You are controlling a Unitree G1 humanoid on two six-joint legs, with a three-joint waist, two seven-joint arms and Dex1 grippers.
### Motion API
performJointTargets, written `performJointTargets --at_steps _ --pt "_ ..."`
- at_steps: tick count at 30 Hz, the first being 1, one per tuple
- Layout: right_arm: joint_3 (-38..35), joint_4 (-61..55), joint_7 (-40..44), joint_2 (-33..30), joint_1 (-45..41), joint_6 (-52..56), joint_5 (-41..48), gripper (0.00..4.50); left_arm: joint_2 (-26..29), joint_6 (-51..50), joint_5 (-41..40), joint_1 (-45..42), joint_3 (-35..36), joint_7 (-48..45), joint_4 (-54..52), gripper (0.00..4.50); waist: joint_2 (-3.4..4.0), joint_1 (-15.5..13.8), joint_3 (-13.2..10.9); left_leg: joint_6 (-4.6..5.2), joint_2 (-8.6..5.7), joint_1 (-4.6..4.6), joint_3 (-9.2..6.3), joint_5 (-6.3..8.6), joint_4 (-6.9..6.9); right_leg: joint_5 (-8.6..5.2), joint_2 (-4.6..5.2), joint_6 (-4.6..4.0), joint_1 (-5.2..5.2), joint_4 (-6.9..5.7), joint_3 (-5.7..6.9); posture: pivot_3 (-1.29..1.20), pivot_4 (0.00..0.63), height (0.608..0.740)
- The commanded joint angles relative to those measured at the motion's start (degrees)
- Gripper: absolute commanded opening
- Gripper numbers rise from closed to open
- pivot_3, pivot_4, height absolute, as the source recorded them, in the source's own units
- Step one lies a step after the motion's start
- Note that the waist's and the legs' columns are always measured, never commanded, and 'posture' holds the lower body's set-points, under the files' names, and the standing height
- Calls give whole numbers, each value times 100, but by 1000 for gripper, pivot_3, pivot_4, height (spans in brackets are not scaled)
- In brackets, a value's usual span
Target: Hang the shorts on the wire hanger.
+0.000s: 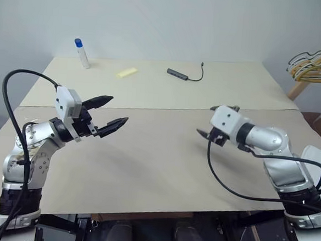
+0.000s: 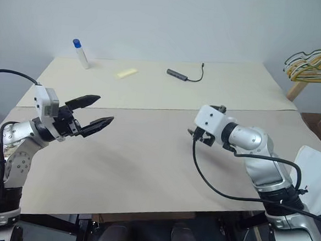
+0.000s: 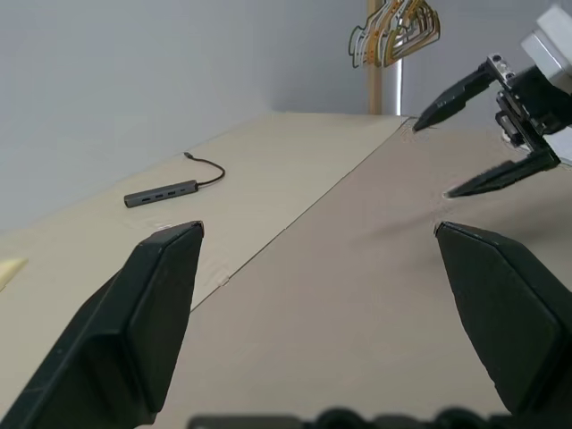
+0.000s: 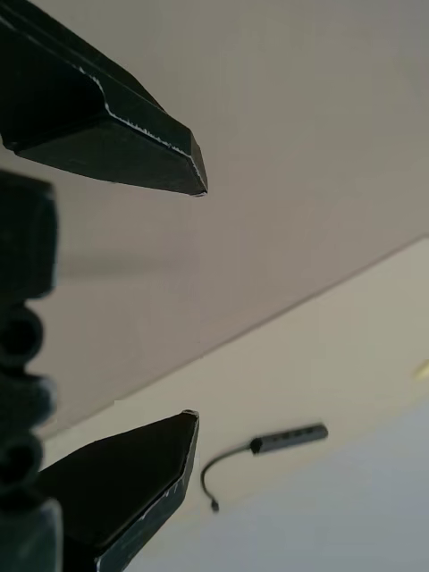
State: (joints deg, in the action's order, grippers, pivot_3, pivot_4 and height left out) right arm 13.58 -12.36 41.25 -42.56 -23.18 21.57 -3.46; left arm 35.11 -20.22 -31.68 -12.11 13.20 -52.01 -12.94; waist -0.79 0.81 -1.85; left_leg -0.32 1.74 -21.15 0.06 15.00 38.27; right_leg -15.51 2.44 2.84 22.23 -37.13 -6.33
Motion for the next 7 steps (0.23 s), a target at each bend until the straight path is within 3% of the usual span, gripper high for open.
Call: performJointTargets --at_steps 1,7 --pt "2 -210 -33 46 -3 -116 -183 4485 65 -31 -128 16 101 79 -282 4500 -1 -25 0 0 -1 0 1 0 1 0 0 0 0 0 0 101 0 740" --pt "119 -157 -42 138 48 -181 -446 4485 137 -95 -111 97 68 85 -370 4500 -14 -75 -2 0 -1 -2 1 0 1 0 0 0 0 2 1 111 0 740"
